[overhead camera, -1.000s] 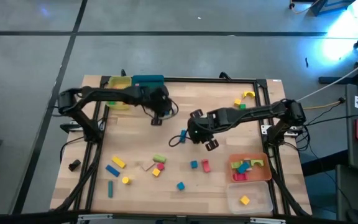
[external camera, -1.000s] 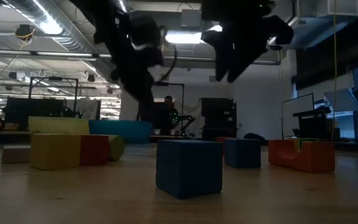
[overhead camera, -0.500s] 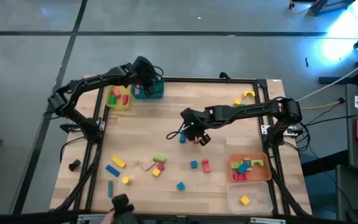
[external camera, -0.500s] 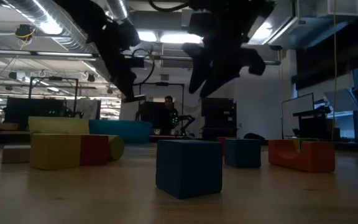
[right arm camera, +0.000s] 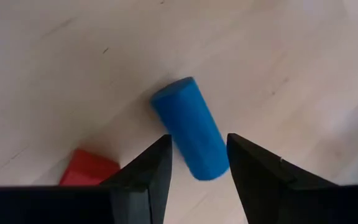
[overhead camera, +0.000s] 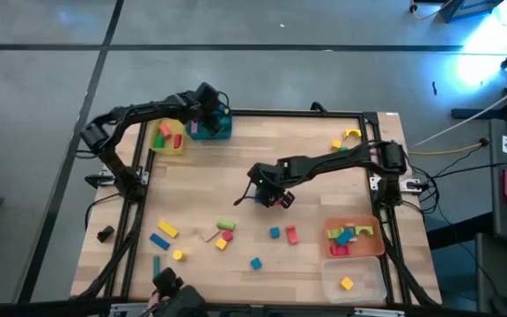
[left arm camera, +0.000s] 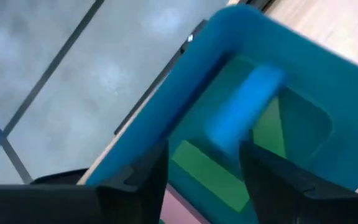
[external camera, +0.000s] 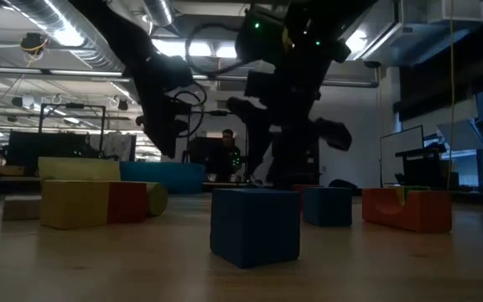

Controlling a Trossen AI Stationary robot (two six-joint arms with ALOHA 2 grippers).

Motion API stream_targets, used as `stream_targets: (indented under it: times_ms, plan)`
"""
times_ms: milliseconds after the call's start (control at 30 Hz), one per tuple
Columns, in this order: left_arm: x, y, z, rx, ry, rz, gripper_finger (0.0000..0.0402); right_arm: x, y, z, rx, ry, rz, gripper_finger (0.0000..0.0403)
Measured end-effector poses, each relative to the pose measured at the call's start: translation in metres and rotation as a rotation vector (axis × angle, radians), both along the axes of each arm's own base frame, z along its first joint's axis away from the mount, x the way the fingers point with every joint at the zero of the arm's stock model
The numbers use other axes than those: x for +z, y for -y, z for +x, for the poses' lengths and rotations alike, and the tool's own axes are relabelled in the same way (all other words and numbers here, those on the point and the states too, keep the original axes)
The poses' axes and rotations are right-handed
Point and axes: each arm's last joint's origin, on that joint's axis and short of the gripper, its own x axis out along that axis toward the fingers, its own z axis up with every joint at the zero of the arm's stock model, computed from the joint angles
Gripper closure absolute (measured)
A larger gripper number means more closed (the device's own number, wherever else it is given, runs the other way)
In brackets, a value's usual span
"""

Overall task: Sort blocks by size
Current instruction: Put the blue cylindrical block into the yellow bin

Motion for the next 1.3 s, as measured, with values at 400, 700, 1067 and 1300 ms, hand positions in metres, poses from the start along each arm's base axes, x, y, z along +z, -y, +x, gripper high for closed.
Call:
stream_targets:
  times_ms: [400, 700, 1067, 1300]
  plan:
    - [0.001, 0.019, 0.016, -0.049, 0.020, -0.014, 0.0217, -0.029, 0.001, 0.011, -0.002, -0.015, -0.048, 0.0247]
    - [0.019, 0.061, 0.031, -0.170, 0.087, -0.075, 0.0219, -0.032, 0.002, 0.013, -0.032, -0.028, -0.082, 0.0267]
    - [0.074, 0.125, -0.015, -0.132, 0.155, -0.264, 0.0219, -0.002, 0.008, 0.034, -0.136, 0.078, -0.238, 0.0265]
    - [0.101, 0.154, -0.036, -0.112, 0.321, -0.348, 0.0219, 0.038, 0.013, 0.055, -0.250, 0.244, -0.377, 0.0265]
